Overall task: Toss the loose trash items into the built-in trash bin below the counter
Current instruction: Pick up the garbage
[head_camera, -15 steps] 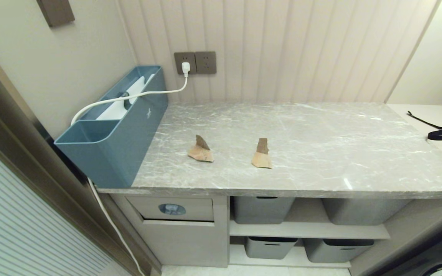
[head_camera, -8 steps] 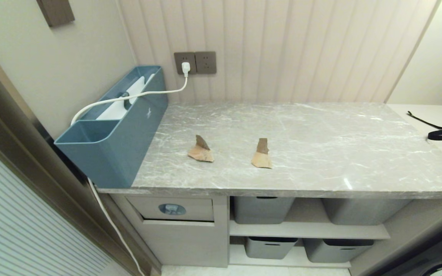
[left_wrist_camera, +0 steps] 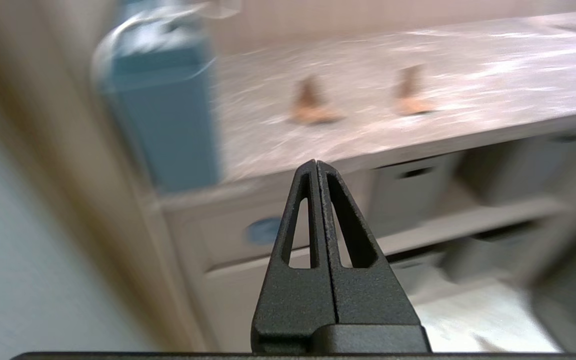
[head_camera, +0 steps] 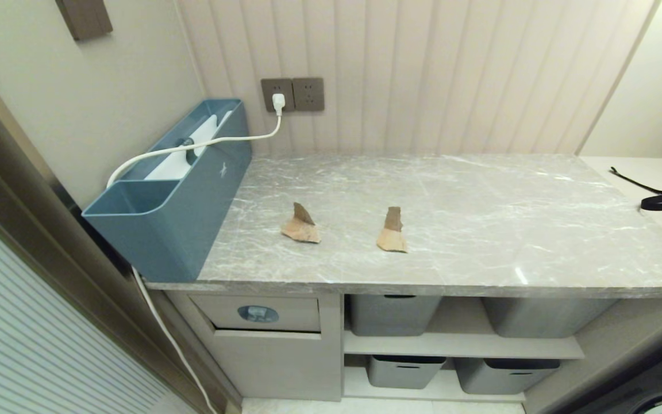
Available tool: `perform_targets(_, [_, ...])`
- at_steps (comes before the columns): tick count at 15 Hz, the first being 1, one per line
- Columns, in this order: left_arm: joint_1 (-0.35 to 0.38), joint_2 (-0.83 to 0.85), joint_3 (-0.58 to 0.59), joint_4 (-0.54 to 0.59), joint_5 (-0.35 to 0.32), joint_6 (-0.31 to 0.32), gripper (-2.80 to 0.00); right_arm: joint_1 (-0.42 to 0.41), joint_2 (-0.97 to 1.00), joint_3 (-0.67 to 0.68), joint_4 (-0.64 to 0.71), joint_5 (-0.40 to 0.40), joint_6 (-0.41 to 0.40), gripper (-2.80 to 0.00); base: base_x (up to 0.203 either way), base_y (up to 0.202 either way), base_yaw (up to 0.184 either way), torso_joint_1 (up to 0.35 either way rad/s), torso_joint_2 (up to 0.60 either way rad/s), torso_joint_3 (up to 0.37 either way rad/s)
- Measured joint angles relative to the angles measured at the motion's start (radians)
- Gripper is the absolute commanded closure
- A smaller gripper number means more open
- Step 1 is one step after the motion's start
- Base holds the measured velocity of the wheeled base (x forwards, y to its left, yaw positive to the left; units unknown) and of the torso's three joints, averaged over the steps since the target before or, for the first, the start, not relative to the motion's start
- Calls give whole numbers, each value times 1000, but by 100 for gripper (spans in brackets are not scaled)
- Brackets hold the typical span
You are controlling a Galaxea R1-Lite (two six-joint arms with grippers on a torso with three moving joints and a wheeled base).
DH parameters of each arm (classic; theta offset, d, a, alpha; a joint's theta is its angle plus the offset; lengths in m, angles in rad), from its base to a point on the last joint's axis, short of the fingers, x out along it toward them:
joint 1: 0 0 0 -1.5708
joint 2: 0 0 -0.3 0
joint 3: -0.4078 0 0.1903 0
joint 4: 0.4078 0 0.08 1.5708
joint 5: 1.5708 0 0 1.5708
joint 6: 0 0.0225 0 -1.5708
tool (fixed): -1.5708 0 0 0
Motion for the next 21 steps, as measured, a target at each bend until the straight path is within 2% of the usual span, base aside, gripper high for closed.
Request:
perform_targets(2, [-11,208,-145,-31,-136,3,0,0,0,0,0,0,0,0,0,0,0,0,0,0])
perform_targets(4, [-37,424,-244,-108,-228,18,0,0,0,0,0,0,0,0,0,0,0,0,0,0])
perform_targets(5, [-56,533,-282,-162,-241,23,0,0,0,0,0,0,0,0,0,0,0,0,0,0])
perform_targets(7, [-106,734,-340,-263,-223,15,0,0,0,0,0,0,0,0,0,0,0,0,0,0])
perform_targets(8, [-138,828,-368,-303,-206,-1,-280,0,0,0,0,0,0,0,0,0,0,0,0,0])
perform_targets(11, [-234,1075,-471,-362,-160,-34,-280,0,0,0,0,0,0,0,0,0,0,0,0,0])
perform_targets(13, [-292,1218,-583,-373,-93,-45,-280,0,0,0,0,0,0,0,0,0,0,0,0,0])
perform_targets(17, [-398,1503,-829,-408,146,-53,-280,0,0,0,-1,0,0,0,0,0,0,0,0,0])
perform_targets(19, [-427,1646,-927,-493,271,-52,-280,0,0,0,-1,0,0,0,0,0,0,0,0,0])
perform_targets(21, [-445,1787,-1040,-626,388,-41,-280,0,0,0,-1,0,0,0,0,0,0,0,0,0])
